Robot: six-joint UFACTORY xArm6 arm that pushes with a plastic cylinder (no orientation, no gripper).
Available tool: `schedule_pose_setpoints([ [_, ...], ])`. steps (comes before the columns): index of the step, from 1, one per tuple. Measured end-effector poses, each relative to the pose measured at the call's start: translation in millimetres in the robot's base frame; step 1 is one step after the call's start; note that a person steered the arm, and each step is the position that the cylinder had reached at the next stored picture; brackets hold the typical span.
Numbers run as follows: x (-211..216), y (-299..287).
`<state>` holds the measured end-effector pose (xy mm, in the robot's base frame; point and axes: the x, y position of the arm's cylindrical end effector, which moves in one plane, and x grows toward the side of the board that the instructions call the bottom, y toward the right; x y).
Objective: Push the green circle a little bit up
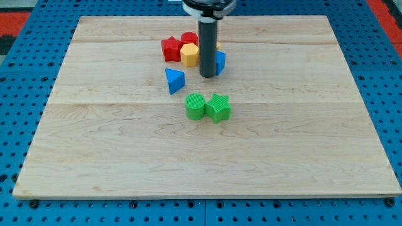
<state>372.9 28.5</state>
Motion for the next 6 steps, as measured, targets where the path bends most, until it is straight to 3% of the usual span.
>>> schedule_pose_setpoints([
  [1,9,71],
  [2,79,66],
  [3,136,-2],
  [4,86,-82],
  [5,51,-72],
  [6,42,-74],
])
